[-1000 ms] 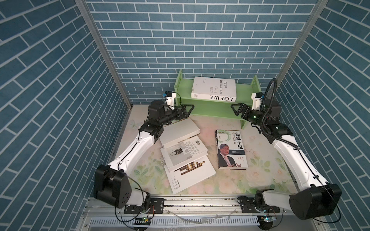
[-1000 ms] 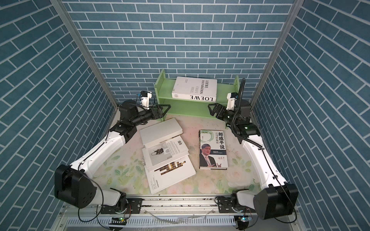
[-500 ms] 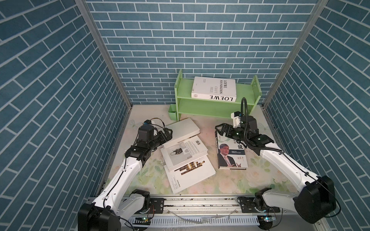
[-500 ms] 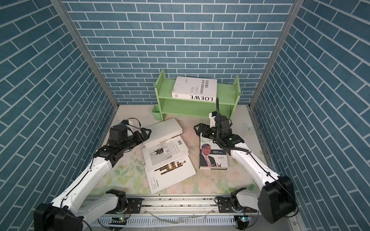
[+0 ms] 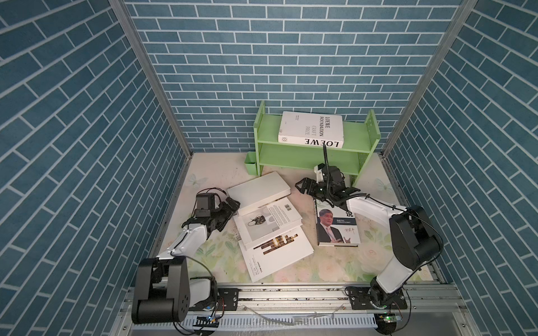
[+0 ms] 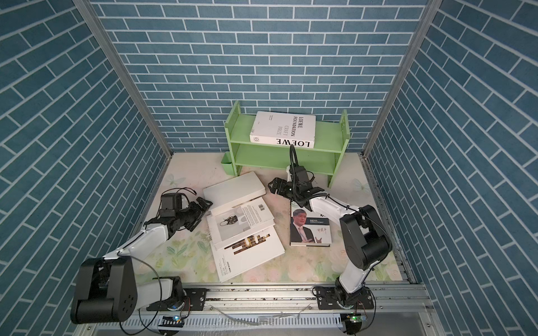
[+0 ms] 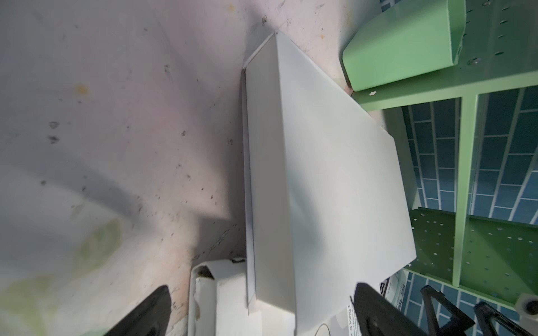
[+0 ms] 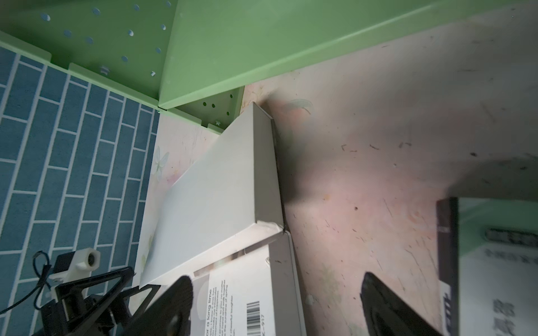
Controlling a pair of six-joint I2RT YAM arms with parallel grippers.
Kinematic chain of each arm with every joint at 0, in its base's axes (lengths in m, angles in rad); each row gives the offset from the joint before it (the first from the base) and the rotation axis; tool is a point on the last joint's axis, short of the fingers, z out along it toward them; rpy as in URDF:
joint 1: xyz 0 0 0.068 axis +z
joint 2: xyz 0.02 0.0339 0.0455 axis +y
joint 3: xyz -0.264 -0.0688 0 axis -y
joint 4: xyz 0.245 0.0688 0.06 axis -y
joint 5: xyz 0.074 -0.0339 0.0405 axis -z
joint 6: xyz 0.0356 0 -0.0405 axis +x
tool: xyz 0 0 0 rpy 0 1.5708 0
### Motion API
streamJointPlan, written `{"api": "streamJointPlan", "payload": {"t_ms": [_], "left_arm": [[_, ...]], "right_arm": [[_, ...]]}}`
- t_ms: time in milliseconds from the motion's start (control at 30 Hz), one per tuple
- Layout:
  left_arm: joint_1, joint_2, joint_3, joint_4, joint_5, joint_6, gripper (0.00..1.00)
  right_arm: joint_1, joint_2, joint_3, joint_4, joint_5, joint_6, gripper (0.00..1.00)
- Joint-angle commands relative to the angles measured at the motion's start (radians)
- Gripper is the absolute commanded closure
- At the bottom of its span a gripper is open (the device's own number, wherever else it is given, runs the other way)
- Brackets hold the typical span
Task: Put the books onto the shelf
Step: 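Lower both grippers onto the edges of the white box on the table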
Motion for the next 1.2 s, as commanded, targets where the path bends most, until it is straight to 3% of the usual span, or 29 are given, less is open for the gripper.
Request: {"api": "streamJointPlan", "payload": {"t_ms": [0,367,1000,1167], "left_arm": [[0.015,0.059,-0.011,0.14,0.078,-0.047,0.0],[0.025,0.197,0.004,0.254,0.095,-0.077,0.0],[0.039,0.286,0.066,0.237,0.091,0.07,0.02],[0.041,0.356,0.091,0.308,0.134,0.051,0.04]], "right_arm": [[0.011,0.052,0.047,0.078,-0.017,0.05,0.09],[0.023,0.188,0.112,0.106,0.013,0.08,0.11],[0.037,0.296,0.196,0.102,-0.016,0.08,0.17],[0.042,0.305,0.208,0.086,-0.019,0.081,0.18]]}}
